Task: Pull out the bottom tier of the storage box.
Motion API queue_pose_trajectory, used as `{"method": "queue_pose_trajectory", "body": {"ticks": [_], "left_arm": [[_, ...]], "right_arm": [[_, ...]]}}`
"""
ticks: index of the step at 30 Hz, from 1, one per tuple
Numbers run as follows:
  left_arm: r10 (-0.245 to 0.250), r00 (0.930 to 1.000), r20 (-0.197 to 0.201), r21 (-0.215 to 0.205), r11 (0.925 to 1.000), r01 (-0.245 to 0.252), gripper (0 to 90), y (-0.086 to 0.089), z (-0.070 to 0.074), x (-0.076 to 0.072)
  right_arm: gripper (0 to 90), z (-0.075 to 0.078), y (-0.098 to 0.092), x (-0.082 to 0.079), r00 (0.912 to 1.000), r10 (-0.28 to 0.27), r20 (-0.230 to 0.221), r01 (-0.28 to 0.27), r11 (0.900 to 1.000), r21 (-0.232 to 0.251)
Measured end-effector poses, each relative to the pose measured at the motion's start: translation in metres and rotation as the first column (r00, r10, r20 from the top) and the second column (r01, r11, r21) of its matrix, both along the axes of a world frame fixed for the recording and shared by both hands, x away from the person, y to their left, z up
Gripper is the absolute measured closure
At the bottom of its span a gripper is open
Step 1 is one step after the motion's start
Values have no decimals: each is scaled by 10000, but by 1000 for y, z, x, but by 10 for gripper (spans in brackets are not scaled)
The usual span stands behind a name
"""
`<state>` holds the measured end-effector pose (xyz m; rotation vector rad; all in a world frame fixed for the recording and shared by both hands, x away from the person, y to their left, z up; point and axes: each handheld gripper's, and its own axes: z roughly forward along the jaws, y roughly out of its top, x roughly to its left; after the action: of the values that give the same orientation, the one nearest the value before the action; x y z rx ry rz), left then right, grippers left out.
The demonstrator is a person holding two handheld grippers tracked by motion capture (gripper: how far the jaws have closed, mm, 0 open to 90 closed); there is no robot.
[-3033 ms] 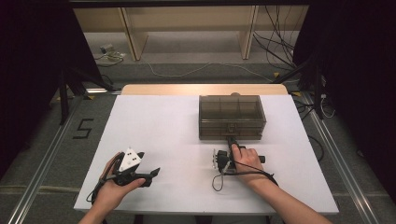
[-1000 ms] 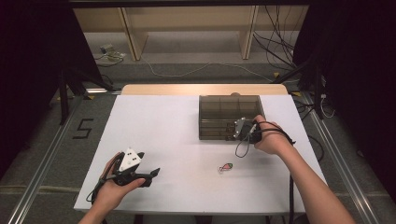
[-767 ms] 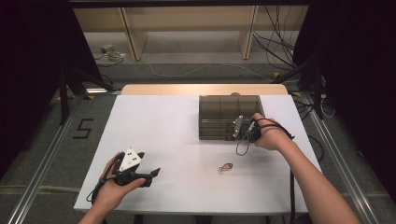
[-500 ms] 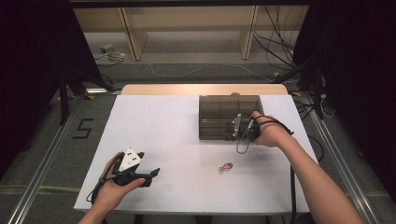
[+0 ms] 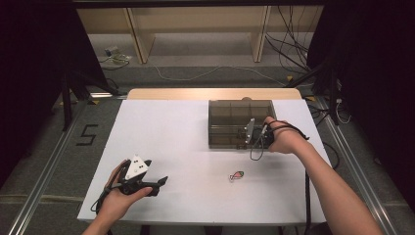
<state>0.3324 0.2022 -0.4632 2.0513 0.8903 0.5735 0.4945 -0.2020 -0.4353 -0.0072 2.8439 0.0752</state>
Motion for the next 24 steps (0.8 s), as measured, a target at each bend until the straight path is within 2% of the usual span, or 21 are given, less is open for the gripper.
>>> {"method": "queue_pose_trajectory", "body": {"ticks": [13,24], "left_arm": [[26,10000,-16,8,10000,-26,193,1,0,0],[34,10000,-6,-2,10000,-34,192,1,0,-1]], "right_arm": [[868,1,0,-3,9996,-124,-237,124,9999,28],[871,2,-2,-7,9982,-402,-444,414,9988,263]]}}
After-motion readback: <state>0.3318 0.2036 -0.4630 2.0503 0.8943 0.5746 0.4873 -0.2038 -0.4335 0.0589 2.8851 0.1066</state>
